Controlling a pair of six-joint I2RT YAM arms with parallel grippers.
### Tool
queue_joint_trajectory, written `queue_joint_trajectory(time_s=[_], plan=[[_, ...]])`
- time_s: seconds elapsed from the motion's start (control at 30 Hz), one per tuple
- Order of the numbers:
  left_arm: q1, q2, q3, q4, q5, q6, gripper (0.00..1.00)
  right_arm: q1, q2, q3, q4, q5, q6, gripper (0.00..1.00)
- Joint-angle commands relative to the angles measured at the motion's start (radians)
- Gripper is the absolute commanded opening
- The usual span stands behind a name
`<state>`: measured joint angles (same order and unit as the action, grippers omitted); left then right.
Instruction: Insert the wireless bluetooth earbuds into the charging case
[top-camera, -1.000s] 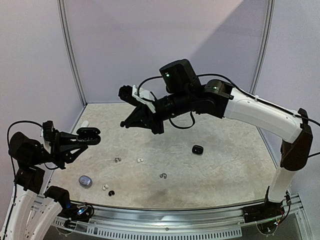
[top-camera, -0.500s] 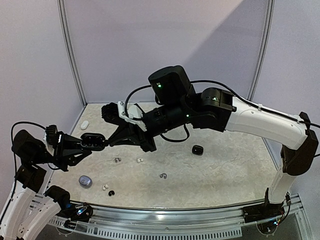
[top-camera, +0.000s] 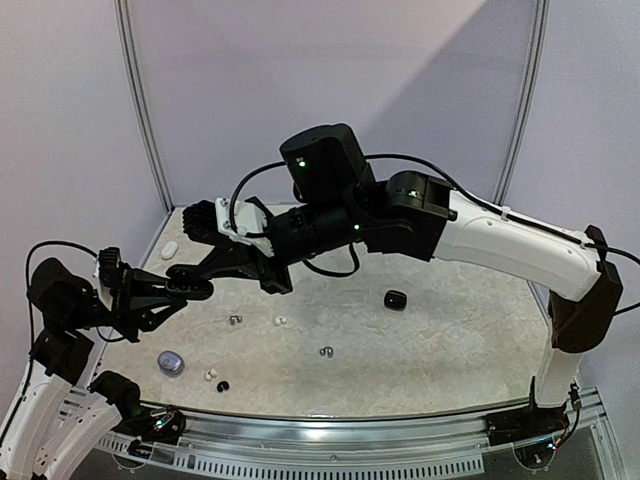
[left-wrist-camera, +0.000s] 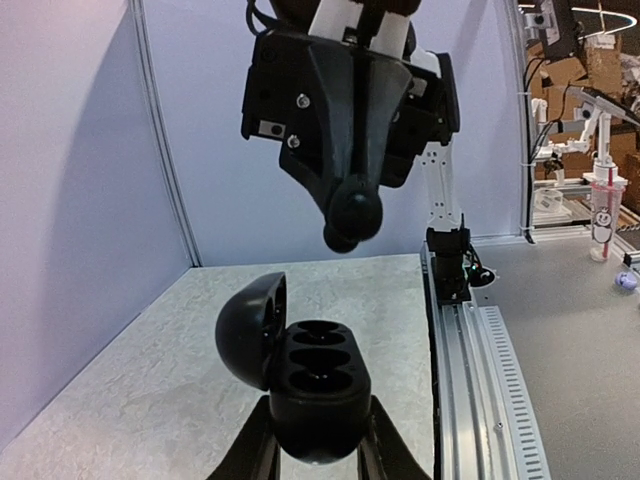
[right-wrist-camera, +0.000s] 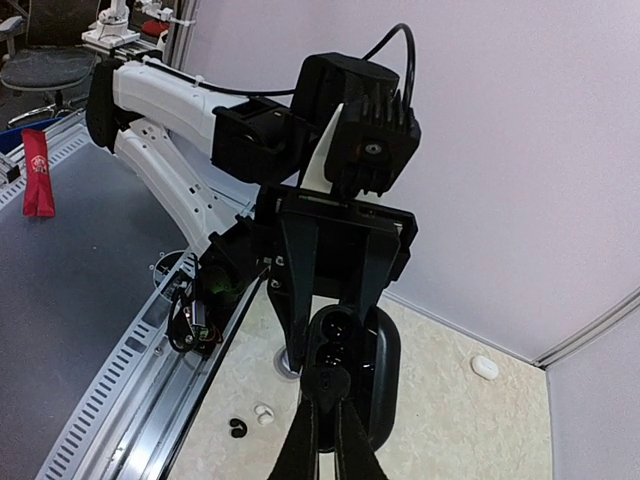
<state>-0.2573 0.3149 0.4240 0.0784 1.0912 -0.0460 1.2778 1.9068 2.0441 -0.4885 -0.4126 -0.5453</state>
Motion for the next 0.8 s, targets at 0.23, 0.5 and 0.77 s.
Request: queue_joint_trajectory(time_s=[0.23, 0.5, 0.77], plan=[[-0.022, 0.010, 0.016, -0.037, -0.016, 0.035, 0.00, 0.015, 0.053, 0.041, -0.079, 0.072, -0.050, 0.00], [-0.026, 0.009, 0.022, -0.052, -0.013, 0.044, 0.00, 0.014, 0.094, 0.074, -0.103, 0.109, -0.067, 0.00], [-0.027, 0.004, 0.022, -0.065, -0.016, 0.072, 0.00, 0.015, 0.107, 0.081, -0.116, 0.116, -0.070, 0.00]])
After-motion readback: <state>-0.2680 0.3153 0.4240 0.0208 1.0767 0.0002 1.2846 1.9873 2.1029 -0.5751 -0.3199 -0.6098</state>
